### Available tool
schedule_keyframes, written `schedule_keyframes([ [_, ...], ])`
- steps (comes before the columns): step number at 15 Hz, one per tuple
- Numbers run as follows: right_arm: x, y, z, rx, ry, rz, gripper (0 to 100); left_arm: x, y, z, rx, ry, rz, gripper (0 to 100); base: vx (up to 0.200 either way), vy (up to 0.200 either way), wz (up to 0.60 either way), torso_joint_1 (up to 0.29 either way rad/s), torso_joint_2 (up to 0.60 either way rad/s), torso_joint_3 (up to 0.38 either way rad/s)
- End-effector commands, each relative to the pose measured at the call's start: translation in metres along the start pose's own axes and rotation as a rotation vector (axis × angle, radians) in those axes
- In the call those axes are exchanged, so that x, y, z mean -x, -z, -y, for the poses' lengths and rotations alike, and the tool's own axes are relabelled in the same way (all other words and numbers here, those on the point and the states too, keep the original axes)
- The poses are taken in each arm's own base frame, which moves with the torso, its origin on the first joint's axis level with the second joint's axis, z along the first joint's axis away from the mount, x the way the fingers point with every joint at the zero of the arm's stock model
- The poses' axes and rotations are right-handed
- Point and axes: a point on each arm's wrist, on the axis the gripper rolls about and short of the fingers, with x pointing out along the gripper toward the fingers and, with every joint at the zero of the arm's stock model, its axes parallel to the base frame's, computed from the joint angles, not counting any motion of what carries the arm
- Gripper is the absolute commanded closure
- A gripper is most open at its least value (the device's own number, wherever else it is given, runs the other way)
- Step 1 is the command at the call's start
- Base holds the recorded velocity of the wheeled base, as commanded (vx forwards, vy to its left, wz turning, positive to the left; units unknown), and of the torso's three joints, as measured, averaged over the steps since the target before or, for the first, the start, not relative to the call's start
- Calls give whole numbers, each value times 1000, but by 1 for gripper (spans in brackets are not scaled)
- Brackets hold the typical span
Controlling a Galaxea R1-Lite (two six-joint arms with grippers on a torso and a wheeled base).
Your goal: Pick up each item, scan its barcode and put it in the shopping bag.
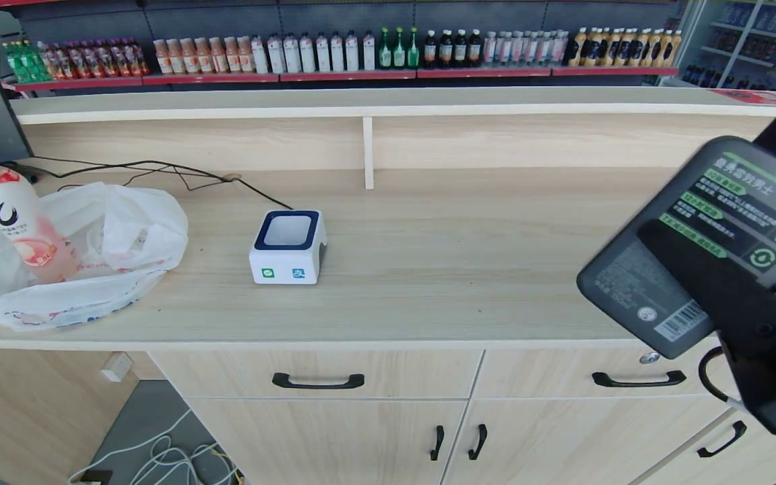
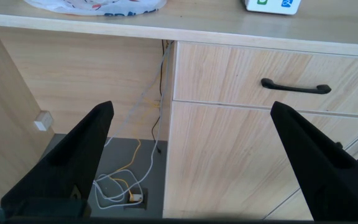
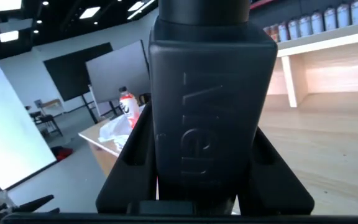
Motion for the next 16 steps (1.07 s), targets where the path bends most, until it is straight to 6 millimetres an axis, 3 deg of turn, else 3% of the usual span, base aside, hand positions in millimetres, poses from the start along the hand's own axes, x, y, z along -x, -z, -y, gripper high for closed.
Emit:
schedule_keyframes([
  [1,-26,11,-12,-55,-110,-24,100,0,0,0,0,0,0,0,0,0,0,0,0,0],
  [7,-29,24,-15,-127,-222,-100,100,0,0,0,0,0,0,0,0,0,0,0,0,0],
  [12,-40,35,-42,-233,-399,-154,100,0,0,0,0,0,0,0,0,0,0,0,0,0],
  [16,-51,36,-46,-243,-419,-139,100,0,0,0,0,0,0,0,0,0,0,0,0,0],
])
